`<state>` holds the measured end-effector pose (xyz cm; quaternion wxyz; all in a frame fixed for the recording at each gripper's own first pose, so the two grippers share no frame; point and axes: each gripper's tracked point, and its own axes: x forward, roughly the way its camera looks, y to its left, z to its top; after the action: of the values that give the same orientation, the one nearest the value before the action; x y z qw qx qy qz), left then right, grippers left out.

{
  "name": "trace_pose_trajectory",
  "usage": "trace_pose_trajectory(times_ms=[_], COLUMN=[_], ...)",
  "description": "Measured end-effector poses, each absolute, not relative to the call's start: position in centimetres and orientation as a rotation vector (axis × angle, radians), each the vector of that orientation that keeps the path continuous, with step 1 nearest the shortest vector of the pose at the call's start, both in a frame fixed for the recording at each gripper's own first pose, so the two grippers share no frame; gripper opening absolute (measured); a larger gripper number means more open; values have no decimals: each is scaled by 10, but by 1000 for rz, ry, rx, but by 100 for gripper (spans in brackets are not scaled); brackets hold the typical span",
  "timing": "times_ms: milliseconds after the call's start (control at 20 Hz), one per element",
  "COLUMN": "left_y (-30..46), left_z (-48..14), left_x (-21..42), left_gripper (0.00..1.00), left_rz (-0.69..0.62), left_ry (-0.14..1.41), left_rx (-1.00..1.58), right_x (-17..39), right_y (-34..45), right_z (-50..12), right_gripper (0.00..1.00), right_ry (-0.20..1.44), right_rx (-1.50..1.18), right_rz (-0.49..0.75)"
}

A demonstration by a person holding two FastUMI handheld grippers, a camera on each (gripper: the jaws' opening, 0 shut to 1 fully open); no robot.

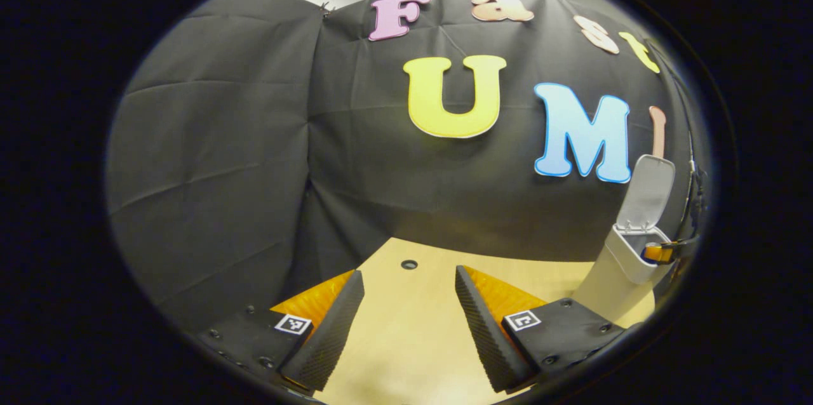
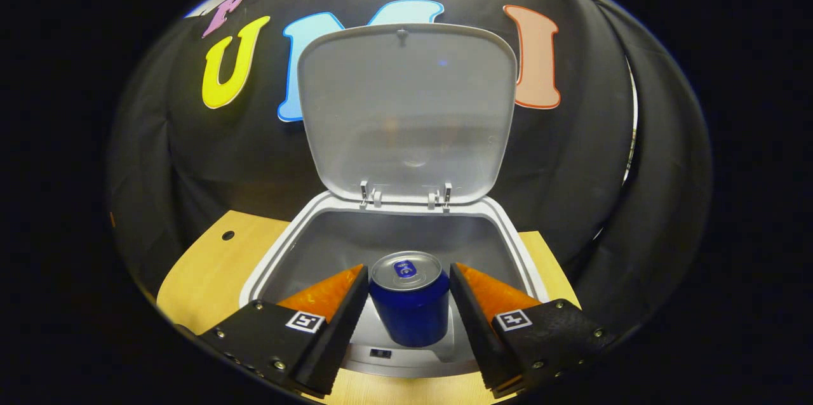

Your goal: Press the lid of the desktop garbage bin to open it, pick up the crumpled paper on the desktop and throw it into the bin, then pick up the pop can on the desktop and drop it into the bin, and finally close the garbage bin lid.

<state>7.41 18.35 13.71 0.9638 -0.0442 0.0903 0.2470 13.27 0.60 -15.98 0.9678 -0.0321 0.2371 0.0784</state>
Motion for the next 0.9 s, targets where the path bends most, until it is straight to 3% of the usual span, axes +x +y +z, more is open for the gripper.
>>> trace_pose_trajectory(times_ms=[900], left_y=[176], left_z=[133], left_x=[77], left_gripper=[96], left_rz=[486], left_ry=[191], left_rx=[-91], right_x=[132], right_y=[7], right_z=[-156], right_gripper=[83], right_ry=[445], right_rx=[-65], right_rz=[157])
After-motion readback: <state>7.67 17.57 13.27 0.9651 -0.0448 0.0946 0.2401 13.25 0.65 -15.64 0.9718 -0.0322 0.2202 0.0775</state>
